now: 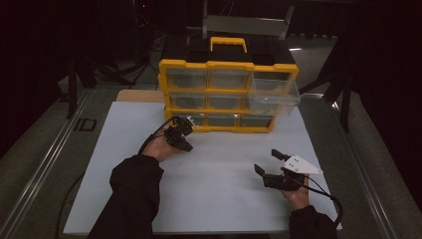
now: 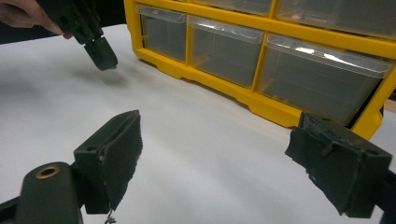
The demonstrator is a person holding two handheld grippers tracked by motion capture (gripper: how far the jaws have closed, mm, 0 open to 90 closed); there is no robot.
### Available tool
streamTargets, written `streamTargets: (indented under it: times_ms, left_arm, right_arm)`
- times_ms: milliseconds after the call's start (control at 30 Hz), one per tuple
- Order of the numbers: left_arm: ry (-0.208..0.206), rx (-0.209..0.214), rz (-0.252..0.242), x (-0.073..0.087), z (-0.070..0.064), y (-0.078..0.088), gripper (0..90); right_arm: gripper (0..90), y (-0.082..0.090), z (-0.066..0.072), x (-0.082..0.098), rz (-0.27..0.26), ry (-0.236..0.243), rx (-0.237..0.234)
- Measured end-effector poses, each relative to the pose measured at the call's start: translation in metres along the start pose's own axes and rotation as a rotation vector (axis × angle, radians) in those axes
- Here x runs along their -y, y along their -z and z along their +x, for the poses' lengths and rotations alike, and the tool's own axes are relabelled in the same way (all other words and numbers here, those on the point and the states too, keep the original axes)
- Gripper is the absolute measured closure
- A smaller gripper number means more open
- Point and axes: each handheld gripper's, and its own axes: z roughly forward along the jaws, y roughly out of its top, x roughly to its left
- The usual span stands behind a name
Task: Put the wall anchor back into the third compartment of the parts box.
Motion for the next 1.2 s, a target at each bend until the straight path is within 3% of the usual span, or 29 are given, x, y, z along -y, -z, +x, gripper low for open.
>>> streamTargets:
  times_ms: [300,1200]
  left_arm:
    - [-0.023,0.016,-0.014,-0.004,-0.003,0.006,85.3]
    - [-0.083,-0.013,-0.041,-0.031,-0.012,0.033,85.3]
  right_arm:
    - [15.2,0.000,0.000,0.000,0.000,0.000,0.001]
    - [15.3,0.000,0.000,0.000,-0.005,-0.001,-0.001]
